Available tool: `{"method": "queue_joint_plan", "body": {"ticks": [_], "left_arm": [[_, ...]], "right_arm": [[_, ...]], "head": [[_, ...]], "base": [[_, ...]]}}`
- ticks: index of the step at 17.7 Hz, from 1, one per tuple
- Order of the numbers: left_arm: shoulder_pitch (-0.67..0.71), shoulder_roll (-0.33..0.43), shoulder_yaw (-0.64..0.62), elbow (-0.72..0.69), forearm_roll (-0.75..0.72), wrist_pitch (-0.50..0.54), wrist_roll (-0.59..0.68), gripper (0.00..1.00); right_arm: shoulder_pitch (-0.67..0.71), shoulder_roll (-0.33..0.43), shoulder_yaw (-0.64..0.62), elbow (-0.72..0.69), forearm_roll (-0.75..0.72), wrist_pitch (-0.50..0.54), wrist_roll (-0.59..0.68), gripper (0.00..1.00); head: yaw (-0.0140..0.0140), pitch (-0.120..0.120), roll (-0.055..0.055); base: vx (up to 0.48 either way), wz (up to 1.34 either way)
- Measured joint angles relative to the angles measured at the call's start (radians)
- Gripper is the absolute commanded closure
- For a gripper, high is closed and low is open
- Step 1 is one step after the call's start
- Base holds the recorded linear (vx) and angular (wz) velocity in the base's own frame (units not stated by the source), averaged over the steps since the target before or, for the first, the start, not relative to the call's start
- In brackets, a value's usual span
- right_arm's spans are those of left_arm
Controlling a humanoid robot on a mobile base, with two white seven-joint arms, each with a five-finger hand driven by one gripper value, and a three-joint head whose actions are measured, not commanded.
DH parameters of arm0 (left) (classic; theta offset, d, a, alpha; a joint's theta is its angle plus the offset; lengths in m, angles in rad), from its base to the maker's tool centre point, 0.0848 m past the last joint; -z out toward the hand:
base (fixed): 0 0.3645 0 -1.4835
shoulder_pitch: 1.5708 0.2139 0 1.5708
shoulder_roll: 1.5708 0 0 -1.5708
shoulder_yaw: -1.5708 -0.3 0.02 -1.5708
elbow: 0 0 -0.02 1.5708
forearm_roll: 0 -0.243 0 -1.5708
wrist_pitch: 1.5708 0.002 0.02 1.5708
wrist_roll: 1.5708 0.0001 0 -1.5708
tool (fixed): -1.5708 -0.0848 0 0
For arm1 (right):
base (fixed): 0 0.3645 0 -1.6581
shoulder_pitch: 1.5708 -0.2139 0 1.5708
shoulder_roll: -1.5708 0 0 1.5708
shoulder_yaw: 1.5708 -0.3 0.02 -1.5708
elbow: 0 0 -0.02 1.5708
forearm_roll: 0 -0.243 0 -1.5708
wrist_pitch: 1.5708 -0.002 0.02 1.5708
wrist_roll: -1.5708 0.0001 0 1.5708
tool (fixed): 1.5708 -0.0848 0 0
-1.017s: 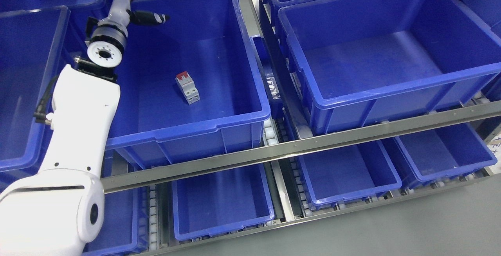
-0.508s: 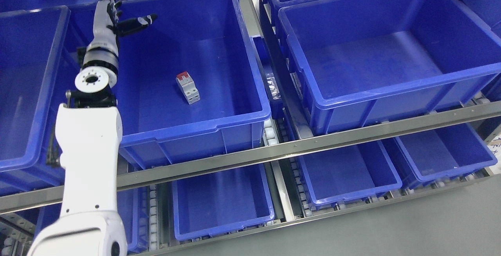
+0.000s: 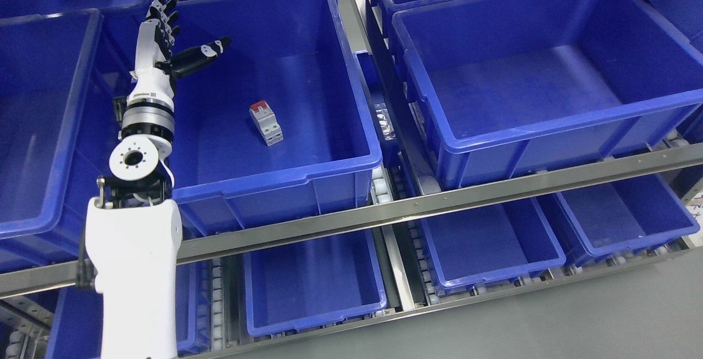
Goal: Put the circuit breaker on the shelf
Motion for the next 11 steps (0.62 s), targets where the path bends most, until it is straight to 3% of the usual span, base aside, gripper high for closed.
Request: {"method": "queue_joint_plan", "body": {"ticks": [11], "left_arm": [[0.162, -0.008, -0.088, -0.226, 0.014, 0.005, -0.002, 0.0]], "right_arm": [[0.0, 0.0, 0.0, 0.0, 0.0, 0.0, 0.0, 0.0]], "head": [[0.0, 0.0, 0.0]], "base": [[-0.063, 0.34]]}}
